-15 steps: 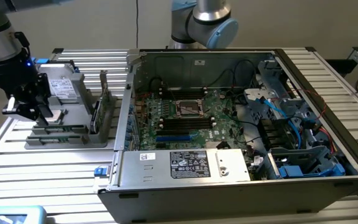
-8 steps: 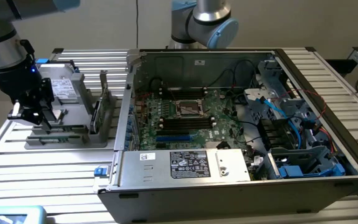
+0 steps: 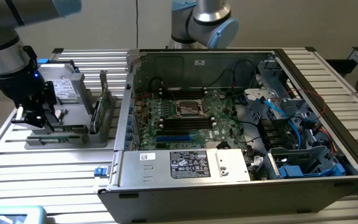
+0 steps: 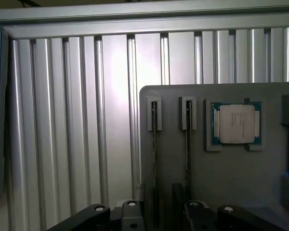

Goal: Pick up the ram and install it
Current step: 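Pick up the ram and move it above insertion slot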

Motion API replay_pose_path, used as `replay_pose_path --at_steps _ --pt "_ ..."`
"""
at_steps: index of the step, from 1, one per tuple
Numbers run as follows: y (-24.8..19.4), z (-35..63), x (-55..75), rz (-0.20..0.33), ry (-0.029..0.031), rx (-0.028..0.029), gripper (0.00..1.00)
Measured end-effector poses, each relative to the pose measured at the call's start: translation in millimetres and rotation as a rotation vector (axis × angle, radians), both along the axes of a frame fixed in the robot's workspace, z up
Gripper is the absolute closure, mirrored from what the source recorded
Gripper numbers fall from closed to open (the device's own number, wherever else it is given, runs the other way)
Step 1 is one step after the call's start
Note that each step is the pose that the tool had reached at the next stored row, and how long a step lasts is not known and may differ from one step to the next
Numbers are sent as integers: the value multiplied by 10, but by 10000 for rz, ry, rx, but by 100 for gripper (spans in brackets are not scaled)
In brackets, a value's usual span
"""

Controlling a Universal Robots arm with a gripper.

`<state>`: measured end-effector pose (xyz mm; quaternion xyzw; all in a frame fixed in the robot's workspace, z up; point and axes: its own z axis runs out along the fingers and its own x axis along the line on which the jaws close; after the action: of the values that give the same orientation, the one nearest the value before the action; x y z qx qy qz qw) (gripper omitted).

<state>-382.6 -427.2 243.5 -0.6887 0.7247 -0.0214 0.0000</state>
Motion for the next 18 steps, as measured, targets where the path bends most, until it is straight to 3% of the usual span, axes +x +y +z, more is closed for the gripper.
replay_pose_path --at_steps 4,8,18 --pt "-17 -61 7 -58 -16 69 64" --pt "-40 -129 31 -96 -15 75 64" --pt "-46 -285 58 -140 -14 75 64"
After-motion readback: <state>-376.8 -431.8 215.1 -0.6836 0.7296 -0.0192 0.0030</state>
